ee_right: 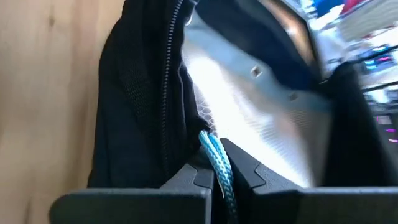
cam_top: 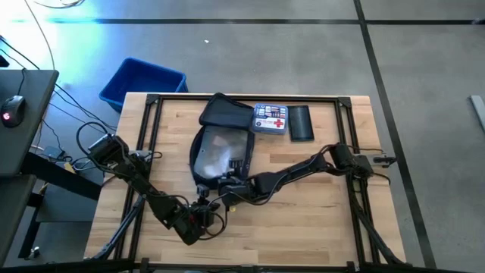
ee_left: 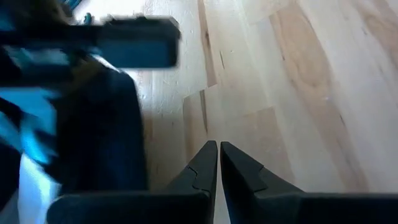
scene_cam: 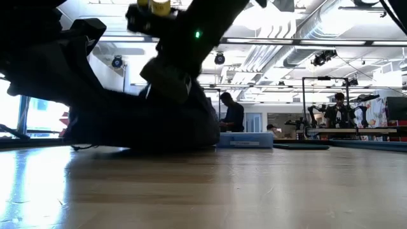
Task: Unpack backpack
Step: Remove the blue zipper bag from the black backpack
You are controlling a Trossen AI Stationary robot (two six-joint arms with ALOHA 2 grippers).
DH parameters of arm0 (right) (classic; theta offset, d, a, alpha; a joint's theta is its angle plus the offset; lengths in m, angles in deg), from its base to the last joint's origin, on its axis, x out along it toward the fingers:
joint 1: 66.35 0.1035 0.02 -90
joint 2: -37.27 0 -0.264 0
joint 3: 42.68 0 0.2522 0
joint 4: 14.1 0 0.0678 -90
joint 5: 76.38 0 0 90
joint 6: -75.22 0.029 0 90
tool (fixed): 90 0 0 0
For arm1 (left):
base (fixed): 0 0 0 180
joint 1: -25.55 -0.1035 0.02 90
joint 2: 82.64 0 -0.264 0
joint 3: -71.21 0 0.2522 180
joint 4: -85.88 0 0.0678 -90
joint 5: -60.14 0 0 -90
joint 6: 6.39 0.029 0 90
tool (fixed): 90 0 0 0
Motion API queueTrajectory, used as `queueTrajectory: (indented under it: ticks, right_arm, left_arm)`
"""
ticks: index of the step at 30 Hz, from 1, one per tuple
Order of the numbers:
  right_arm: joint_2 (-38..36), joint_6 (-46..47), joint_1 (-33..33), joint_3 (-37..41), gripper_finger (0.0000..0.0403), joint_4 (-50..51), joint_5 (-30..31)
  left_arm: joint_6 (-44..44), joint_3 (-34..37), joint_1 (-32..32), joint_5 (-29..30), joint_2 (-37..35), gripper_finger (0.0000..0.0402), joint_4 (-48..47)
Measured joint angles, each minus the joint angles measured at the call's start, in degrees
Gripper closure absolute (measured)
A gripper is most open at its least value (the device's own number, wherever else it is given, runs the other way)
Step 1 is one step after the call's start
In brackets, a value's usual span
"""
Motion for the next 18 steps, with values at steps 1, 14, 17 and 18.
queueTrajectory:
  ticks: [1,14,17,18]
  right_arm:
    - [-0.51,0.15,0.22,0.0,0.0403,0.01,0.67]
    - [-1.91,3.07,0.36,0.07,0.0403,-0.74,-7.44]
    - [-1.91,2.87,0.42,0.07,0.0403,-0.68,-7.43]
    - [-1.91,2.89,0.46,0.07,0.0403,-0.59,-7.48]
  left_arm:
    - [-0.01,0.0,0.01,0.53,0.0,0.0401,-0.2]
    - [3.78,-1.36,2.8,17.93,-0.09,0.0401,-3.48]
    - [3.31,-2.96,3.65,20.92,-0.09,0.0393,-7.82]
    - [2.33,-3.57,3.86,21.57,-0.09,0.0388,-9.09]
